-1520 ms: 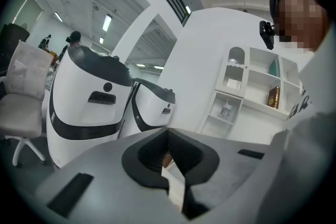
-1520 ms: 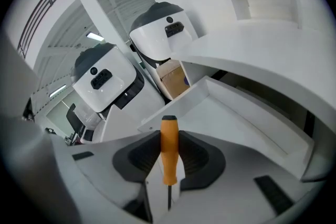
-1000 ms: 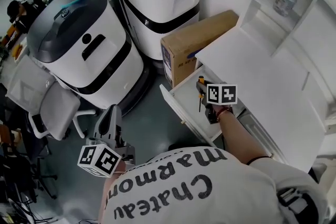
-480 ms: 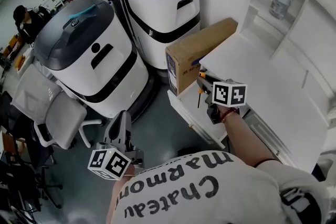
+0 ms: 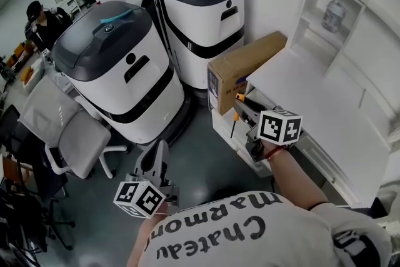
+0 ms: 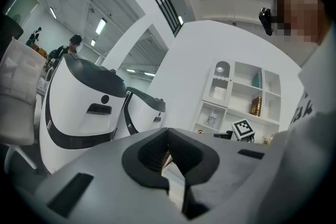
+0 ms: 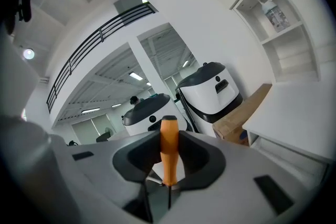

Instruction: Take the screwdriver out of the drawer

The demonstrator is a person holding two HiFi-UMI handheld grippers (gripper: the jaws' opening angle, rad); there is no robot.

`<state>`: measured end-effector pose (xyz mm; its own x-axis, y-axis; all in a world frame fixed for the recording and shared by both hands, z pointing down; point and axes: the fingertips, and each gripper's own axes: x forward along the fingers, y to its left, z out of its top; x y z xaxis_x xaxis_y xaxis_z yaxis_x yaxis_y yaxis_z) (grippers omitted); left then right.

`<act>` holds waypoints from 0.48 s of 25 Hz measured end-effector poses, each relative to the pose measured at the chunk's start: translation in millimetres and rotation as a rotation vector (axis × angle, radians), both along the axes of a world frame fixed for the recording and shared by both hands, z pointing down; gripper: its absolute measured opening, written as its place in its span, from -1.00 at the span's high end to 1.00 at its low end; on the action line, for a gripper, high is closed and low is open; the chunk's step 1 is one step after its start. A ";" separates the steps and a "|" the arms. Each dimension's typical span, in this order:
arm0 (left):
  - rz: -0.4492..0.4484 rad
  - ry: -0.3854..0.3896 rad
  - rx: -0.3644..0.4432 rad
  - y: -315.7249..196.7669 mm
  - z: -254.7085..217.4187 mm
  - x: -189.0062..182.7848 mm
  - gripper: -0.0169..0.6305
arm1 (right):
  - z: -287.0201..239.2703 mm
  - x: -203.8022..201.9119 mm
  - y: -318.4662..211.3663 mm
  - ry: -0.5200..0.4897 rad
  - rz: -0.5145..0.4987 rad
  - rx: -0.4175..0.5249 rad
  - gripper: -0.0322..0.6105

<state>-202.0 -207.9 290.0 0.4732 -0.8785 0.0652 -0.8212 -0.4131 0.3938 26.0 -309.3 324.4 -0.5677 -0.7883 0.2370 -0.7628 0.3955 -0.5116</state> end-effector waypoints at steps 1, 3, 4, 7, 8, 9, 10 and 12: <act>0.002 0.004 -0.004 3.8 0.9 -3.0 0.88 | -3.6 -6.2 5.0 -0.013 -0.006 0.005 0.54; 0.005 0.011 -0.014 11.3 3.4 -8.5 0.88 | -9.5 -18.9 16.0 -0.034 -0.020 0.016 0.54; 0.006 0.013 -0.018 15.7 4.7 -10.9 0.88 | -11.6 -25.3 22.3 -0.040 -0.029 0.021 0.54; 0.010 0.010 -0.029 32.8 9.1 -17.8 0.88 | -13.4 -43.6 44.2 -0.037 -0.057 0.031 0.54; 0.011 0.006 -0.031 38.9 10.3 -19.8 0.88 | -13.4 -49.1 51.6 -0.030 -0.066 0.034 0.54; 0.012 0.005 -0.034 44.8 11.3 -21.5 0.88 | -13.6 -54.1 58.5 -0.022 -0.073 0.038 0.54; 0.013 0.004 -0.037 50.4 12.3 -23.0 0.88 | -14.1 -58.4 64.7 -0.017 -0.079 0.041 0.54; 0.018 0.006 -0.042 60.8 14.3 -25.7 0.88 | -15.0 -65.4 75.4 -0.010 -0.083 0.044 0.54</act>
<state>-227.7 -147.1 304.4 0.4892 -0.8665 0.0991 -0.8114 -0.4104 0.4162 -39.4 -233.9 309.4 -0.6338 -0.7480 0.1970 -0.7214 0.4797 -0.4994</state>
